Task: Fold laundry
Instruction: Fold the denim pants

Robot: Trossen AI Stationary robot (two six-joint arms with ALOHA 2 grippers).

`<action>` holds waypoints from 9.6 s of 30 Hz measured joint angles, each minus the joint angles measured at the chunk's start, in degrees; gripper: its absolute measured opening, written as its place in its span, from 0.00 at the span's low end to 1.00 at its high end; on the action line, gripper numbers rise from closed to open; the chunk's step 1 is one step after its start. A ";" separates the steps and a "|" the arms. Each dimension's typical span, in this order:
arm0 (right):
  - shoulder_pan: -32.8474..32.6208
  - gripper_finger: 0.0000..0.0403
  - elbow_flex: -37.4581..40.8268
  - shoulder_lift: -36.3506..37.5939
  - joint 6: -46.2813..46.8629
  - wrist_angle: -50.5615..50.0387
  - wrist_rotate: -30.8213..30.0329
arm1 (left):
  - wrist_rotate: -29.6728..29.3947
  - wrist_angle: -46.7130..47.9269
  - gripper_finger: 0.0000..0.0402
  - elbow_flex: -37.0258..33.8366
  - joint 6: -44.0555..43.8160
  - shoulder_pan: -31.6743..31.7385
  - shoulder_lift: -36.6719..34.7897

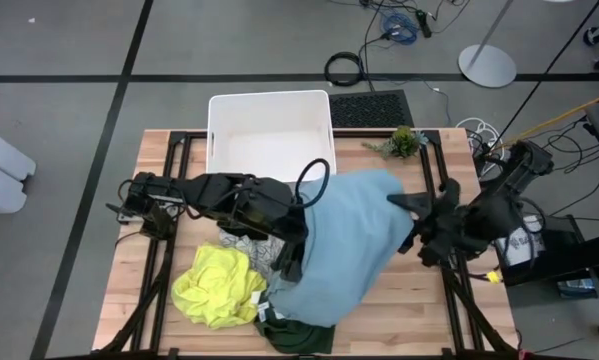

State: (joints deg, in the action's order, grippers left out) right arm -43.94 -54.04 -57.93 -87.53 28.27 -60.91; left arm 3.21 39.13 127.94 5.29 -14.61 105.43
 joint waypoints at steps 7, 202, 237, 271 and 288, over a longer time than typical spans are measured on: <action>3.77 0.39 0.00 -1.06 6.57 -0.25 10.05 | 4.10 0.20 0.47 0.00 0.03 0.28 0.02; -40.18 0.81 27.21 45.70 50.77 6.74 -29.17 | -11.77 -11.73 0.03 -0.37 22.48 18.62 4.25; -23.33 0.78 -9.18 9.75 40.56 -23.25 -29.08 | -16.19 -4.56 0.03 -0.35 22.11 16.33 2.17; -1.39 0.78 -32.98 6.30 66.70 -71.88 14.02 | -18.70 -0.70 0.03 -0.37 20.51 15.32 -3.50; 37.04 0.78 -61.60 -17.68 80.02 -95.49 57.46 | -17.17 -1.03 0.04 -0.44 22.90 9.16 -3.48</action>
State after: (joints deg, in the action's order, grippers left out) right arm -6.90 -115.64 -75.61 -7.51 -67.22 -3.45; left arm -13.96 38.11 127.50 28.19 -5.45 101.95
